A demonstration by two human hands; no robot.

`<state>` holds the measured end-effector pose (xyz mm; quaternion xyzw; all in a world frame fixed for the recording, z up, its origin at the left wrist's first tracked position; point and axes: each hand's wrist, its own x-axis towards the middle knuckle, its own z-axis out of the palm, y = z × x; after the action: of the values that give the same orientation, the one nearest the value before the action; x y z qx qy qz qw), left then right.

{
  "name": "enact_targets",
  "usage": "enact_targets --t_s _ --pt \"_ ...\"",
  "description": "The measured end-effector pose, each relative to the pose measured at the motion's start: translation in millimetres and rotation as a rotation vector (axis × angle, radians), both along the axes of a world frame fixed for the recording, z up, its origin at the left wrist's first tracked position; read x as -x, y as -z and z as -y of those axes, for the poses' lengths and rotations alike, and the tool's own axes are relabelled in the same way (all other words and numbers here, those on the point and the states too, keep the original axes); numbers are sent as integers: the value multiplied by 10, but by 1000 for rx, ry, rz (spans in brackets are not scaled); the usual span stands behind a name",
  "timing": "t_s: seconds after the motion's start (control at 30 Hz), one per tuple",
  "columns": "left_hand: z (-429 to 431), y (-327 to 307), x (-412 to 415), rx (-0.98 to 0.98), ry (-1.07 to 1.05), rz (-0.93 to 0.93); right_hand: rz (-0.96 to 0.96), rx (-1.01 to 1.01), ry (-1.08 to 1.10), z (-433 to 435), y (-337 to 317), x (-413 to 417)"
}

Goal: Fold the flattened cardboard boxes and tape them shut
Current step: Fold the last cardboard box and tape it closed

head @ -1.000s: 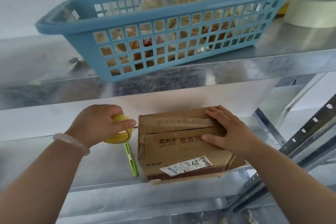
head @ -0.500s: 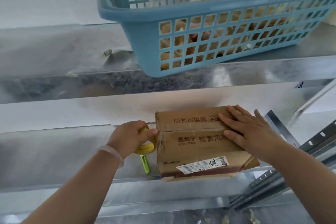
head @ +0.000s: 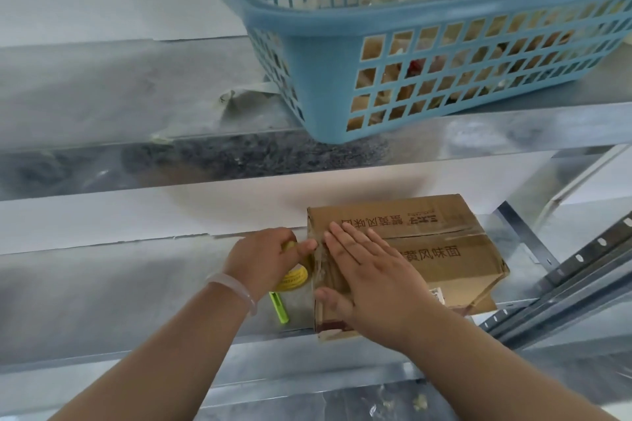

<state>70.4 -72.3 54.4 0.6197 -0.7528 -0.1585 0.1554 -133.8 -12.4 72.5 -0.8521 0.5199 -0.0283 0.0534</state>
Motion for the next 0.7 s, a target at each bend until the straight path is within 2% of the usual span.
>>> enact_targets --t_s 0.1,0.2,0.27,0.37,0.5,0.7 --pt "7 12 -34 -26 31 -64 -18 12 -6 -12 9 48" --pt "-2 18 -178 -91 86 -335 -25 22 11 -35 12 67" --pt "-12 11 -283 -66 172 -385 -15 24 19 -47 16 53" --pt "48 -15 -343 65 318 -212 -9 29 27 -54 12 47" --pt "150 -42 -276 14 354 159 -6 38 42 -63 -4 44" --pt "162 -7 -162 -13 374 345 -48 52 58 -77 -11 37"
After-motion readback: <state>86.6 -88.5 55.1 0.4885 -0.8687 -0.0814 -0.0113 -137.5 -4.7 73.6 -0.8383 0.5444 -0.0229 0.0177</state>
